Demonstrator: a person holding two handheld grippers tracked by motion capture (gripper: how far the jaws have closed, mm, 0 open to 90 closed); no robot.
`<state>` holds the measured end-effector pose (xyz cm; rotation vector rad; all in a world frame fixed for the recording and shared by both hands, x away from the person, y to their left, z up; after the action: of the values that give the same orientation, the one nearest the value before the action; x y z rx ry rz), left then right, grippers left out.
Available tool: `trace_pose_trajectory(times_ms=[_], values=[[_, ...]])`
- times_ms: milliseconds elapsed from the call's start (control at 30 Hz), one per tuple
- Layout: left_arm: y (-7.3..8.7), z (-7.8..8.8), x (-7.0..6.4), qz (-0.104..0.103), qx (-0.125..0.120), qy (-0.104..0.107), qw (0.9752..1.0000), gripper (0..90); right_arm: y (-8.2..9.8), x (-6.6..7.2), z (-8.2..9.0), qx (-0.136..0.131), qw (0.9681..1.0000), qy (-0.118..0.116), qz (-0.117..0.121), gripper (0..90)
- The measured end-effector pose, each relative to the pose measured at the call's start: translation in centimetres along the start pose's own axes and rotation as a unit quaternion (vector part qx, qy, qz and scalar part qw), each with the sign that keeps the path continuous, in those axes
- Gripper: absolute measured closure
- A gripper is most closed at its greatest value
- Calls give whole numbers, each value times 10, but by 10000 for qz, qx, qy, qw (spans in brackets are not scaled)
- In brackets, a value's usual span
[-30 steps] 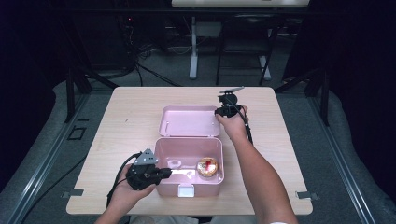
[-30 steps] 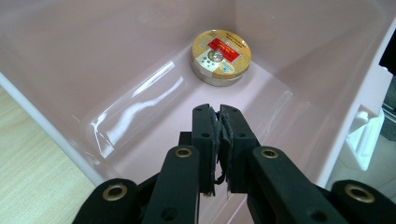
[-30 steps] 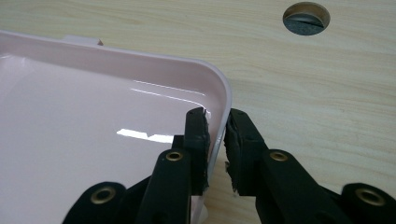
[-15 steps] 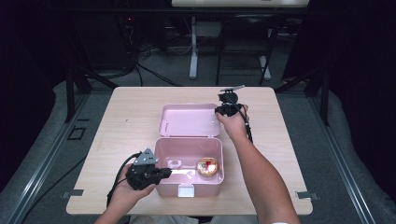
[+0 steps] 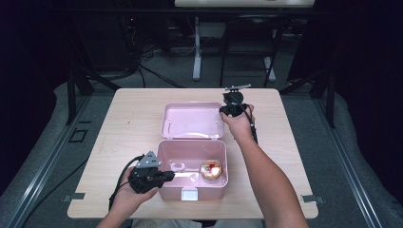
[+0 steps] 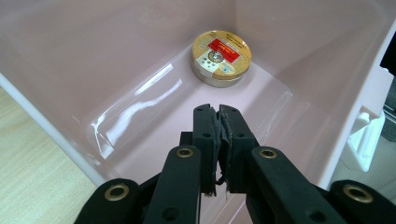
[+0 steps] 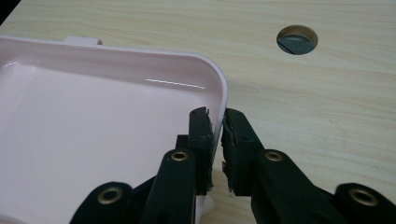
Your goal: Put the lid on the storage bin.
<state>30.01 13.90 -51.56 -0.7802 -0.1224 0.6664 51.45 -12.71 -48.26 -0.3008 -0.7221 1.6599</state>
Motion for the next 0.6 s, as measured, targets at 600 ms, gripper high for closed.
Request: trace_pose_trajectory(times_ms=[600], values=[[0,0,0,30,-11,-7,10000,860,-3,6,26,-357,9993,-39,58,842]])
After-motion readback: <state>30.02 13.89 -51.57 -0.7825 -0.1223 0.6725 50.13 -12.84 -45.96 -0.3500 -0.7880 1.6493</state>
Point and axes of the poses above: each handheld gripper's, and its own axes: z roughly backward along the jaws, y roughly out of its underside, x roughly to its left, the point moved 3 cm from there along -z, roughly forward along the jaws, and after that the axes turned 4 degrees about x, right-handed, at the moved point
